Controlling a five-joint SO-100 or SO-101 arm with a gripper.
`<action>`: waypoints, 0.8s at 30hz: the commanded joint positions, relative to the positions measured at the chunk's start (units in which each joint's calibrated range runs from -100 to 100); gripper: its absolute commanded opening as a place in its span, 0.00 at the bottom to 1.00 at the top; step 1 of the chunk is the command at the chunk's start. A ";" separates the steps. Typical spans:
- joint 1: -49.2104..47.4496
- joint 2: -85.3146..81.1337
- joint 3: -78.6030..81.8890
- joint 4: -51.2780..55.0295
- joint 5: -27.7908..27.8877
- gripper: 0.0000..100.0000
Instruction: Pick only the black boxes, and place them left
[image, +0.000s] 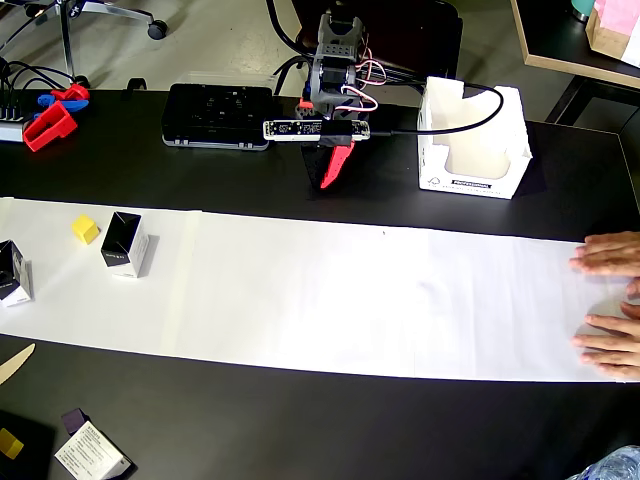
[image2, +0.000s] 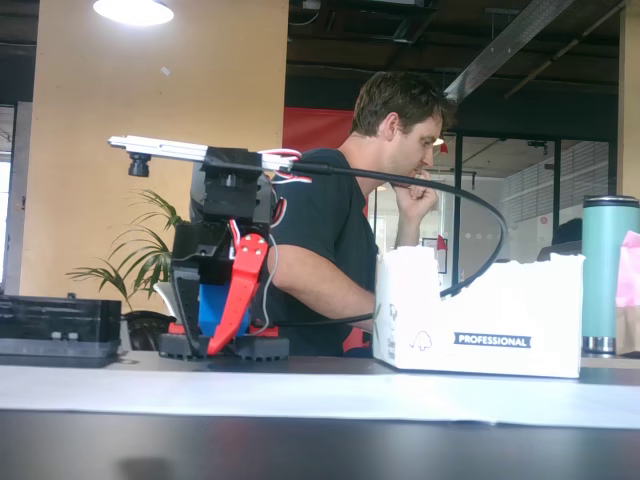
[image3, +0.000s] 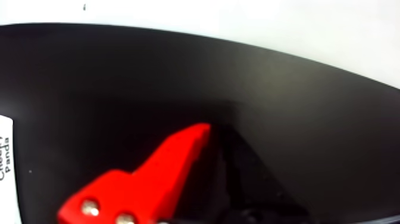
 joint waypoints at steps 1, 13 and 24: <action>-0.02 -0.73 0.61 0.03 0.44 0.00; 0.07 -0.65 0.61 0.03 0.38 0.00; 0.59 -0.49 -0.54 0.03 0.60 0.12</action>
